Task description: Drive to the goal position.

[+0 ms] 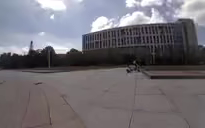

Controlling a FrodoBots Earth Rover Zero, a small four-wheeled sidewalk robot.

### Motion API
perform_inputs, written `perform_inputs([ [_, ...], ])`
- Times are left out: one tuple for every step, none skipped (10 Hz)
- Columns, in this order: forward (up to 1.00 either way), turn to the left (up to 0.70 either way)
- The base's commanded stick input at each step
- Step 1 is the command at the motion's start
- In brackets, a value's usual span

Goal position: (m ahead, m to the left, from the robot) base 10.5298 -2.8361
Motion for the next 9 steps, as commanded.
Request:
perform_inputs([
  [0.7, 0.0],
  [0.7, 0.0],
  [0.7, 0.0],
  [0.7, 0.0],
  [0.7, 0.0],
  [0.7, 0.0],
  [0.7, 0.0],
  [0.7, 0.0],
  [0.7, 0.0],
])
